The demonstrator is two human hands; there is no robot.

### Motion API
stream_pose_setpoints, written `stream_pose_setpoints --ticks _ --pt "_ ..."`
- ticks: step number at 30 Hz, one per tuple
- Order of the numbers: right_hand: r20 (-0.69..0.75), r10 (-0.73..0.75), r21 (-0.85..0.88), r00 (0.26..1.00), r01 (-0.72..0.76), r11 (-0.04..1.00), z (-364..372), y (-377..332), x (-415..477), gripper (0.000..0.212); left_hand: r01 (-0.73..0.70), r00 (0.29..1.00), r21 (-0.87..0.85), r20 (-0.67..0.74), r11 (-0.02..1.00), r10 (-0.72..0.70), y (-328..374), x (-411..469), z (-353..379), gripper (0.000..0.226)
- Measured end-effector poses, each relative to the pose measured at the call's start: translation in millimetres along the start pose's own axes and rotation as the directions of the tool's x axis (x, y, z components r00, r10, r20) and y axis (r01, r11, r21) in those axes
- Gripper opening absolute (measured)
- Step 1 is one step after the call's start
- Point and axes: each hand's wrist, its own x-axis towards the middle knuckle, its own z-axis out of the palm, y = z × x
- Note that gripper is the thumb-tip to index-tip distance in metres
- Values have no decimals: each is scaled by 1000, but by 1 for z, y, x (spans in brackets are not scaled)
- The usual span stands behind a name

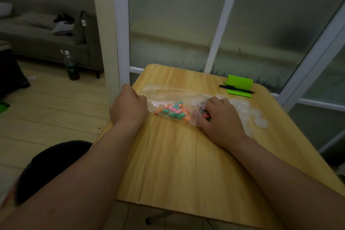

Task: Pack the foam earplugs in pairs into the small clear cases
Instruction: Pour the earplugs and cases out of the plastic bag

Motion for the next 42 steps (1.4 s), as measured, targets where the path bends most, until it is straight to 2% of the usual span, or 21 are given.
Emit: stream_pose_setpoints --ticks 6,8,11,14,17,20,23,26,28,31,33,35,37,39,41,42 --pt "-20 -32 -99 999 30 995 -4 -3 -2 40 12 999 -23 37 1000 -11 2 -1 -2 10" --pt "-23 -67 -72 997 66 995 -3 -4 -2 43 9 998 -73 67 997 -4 5 -1 -2 10" --pt "-34 -100 -26 994 99 995 0 -4 1 34 12 995 -161 104 987 4 12 -1 -2 10" --pt "-86 -127 3 988 128 992 3 -3 0 27 15 993 -191 118 981 8 16 -2 -1 11" --pt "-105 -131 46 986 136 990 1 -3 0 31 23 993 -202 117 979 0 16 -2 0 12" --pt "-44 -141 92 989 144 985 1 -5 1 31 31 993 -234 115 972 -5 17 -2 0 16" --pt "138 -147 117 980 131 984 -3 -8 3 43 75 988 -300 148 951 -31 23 -3 -3 31" --pt "273 -217 115 937 192 975 -7 -12 8 51 125 972 -311 226 942 -54 27 0 -5 51" --pt "295 -256 183 920 209 961 -12 -15 12 43 124 961 -280 273 952 -45 27 4 -6 46" --pt "304 -302 221 903 242 945 -17 -18 19 41 142 936 -314 350 939 -24 29 7 -8 28" --pt "320 -306 271 897 223 936 -18 -21 21 33 160 922 -335 386 929 -19 33 7 -9 23" --pt "330 -316 291 890 222 930 -22 -26 25 42 242 896 -426 443 872 -32 38 6 -11 23" --pt "300 -355 330 885 253 909 -27 -32 27 50 375 860 -554 506 744 -57 42 3 -13 33" --pt "320 -337 419 886 187 889 -32 -31 28 41 482 822 -635 567 604 -60 43 1 -10 38" --pt "367 -330 406 870 170 898 -30 -29 30 30 555 794 -679 604 481 -63 45 -2 -6 22" --pt "372 -336 380 865 189 906 -26 -28 32 27 574 786 -683 614 451 -71 46 -3 -4 18"
